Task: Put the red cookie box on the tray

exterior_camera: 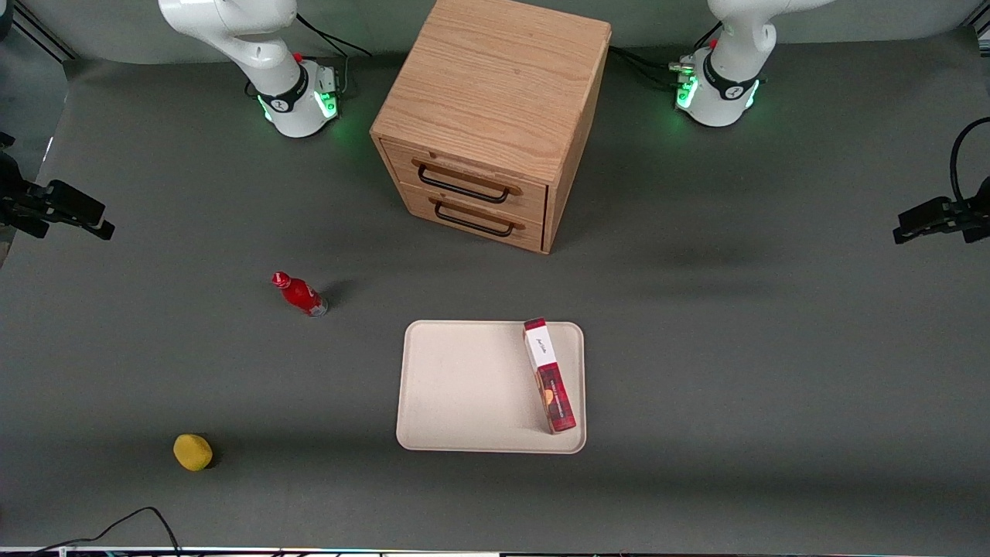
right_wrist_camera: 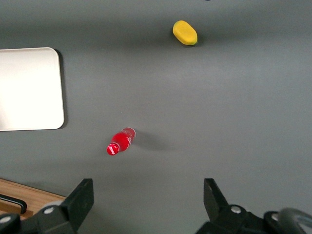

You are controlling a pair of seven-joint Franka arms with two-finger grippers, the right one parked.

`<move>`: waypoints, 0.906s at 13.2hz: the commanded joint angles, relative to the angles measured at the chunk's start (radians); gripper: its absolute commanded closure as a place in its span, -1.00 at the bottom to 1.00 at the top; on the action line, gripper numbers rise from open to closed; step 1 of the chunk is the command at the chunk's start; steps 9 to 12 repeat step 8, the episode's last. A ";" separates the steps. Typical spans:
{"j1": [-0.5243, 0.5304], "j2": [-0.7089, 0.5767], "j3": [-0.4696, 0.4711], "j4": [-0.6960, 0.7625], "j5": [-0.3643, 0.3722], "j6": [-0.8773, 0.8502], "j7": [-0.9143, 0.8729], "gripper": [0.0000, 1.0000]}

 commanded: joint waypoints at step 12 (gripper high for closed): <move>-0.016 -0.095 -0.034 -0.045 0.013 -0.025 -0.008 -1.00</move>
